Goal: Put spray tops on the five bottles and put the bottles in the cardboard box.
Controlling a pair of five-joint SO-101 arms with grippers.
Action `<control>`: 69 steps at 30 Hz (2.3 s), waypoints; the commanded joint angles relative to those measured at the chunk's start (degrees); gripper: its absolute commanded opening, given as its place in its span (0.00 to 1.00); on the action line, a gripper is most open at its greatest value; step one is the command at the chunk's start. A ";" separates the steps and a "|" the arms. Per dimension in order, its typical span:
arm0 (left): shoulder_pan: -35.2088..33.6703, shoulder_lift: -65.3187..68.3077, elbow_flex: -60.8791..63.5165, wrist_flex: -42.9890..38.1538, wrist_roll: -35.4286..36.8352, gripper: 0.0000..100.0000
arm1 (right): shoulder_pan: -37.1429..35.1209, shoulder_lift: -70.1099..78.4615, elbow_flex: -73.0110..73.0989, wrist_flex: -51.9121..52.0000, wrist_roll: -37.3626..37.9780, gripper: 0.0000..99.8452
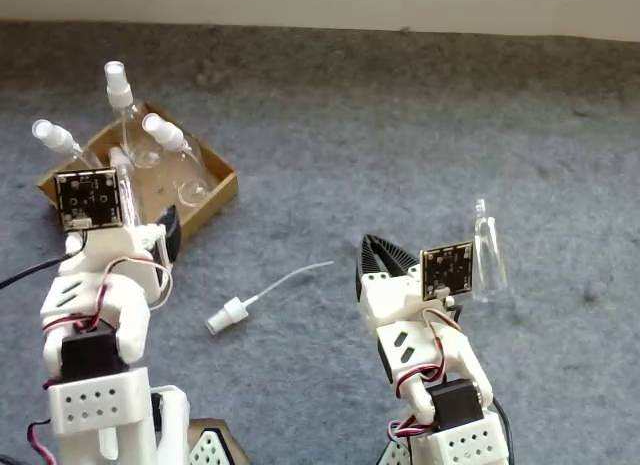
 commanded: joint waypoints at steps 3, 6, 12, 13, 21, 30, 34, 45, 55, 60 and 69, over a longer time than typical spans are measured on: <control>3.03 -1.54 -7.25 12.31 -7.56 0.20 | 1.01 -0.57 8.57 0.22 0.62 0.01; 4.97 -1.63 -8.84 18.02 -10.64 0.20 | 1.10 -0.66 8.57 0.22 0.62 0.01; 11.30 -1.54 -9.36 25.32 -12.31 0.20 | 5.58 -0.66 8.57 0.13 0.62 0.01; 12.53 -1.54 -9.45 26.46 -12.40 0.20 | 5.93 -0.66 8.57 0.13 0.62 0.01; 18.42 -1.54 -9.45 30.95 -15.82 0.20 | 11.47 -0.75 8.57 -0.04 0.62 0.01; 25.36 -1.45 -9.45 30.95 -10.46 0.20 | 28.18 -0.75 3.65 -0.13 0.26 0.01; 28.18 -1.45 -8.92 31.21 -8.88 0.20 | 32.75 -0.75 3.21 -5.76 0.44 0.01; 28.09 -1.98 -5.32 30.95 -9.05 0.20 | 35.56 -0.40 2.95 -16.92 0.70 0.00; 28.70 -1.54 -5.93 25.67 0.09 0.20 | 39.96 14.99 -12.62 -8.31 0.70 0.00; 32.31 -1.36 -6.90 22.86 -0.70 0.20 | 44.44 36.53 -21.85 -8.66 0.35 0.00; 32.84 -1.63 1.27 17.49 -0.88 0.20 | 44.70 70.99 -46.99 -8.75 0.70 0.01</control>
